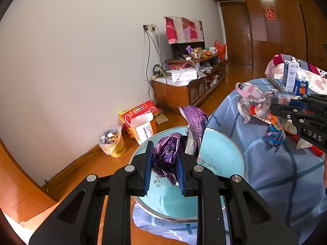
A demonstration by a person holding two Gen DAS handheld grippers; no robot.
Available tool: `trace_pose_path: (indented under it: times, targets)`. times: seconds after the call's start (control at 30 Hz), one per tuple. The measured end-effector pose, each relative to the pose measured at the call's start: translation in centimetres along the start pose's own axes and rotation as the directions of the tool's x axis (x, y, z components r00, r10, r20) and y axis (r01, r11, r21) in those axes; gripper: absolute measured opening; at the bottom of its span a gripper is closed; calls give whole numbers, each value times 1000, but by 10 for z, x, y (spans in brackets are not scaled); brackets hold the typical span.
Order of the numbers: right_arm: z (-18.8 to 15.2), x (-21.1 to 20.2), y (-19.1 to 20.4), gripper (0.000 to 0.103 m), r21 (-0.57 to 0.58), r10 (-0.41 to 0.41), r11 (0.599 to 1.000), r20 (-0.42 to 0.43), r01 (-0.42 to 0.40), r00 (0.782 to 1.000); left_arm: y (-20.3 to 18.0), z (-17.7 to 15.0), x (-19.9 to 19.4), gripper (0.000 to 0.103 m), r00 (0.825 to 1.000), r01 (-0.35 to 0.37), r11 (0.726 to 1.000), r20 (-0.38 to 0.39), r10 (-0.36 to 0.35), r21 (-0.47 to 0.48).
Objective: Collect trash
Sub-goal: 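Open both grippers over the teal bin to drop the bag and cloth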
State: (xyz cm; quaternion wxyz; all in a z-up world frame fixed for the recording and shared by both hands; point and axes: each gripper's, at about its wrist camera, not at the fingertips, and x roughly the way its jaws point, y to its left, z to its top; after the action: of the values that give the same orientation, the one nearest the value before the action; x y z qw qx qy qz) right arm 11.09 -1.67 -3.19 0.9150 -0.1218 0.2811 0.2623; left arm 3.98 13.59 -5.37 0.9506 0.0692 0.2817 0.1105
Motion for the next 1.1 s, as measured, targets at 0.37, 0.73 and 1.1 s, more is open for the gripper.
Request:
trace_pose_path:
  times: [0.37, 0.73, 1.1]
  targets:
    - [4, 16, 22, 17, -38, 34, 999, -15, -35, 999, 20, -10, 8, 22, 998, -52, 998, -42, 51, -26]
    - [5, 26, 34, 18, -51, 53, 997, -30, -55, 998, 30, -15, 11, 22, 996, -72, 997, -58, 70, -40]
    - [4, 26, 34, 18, -56, 60, 997, -32, -61, 998, 30, -16, 11, 24, 996, -75, 996, -59, 72, -46]
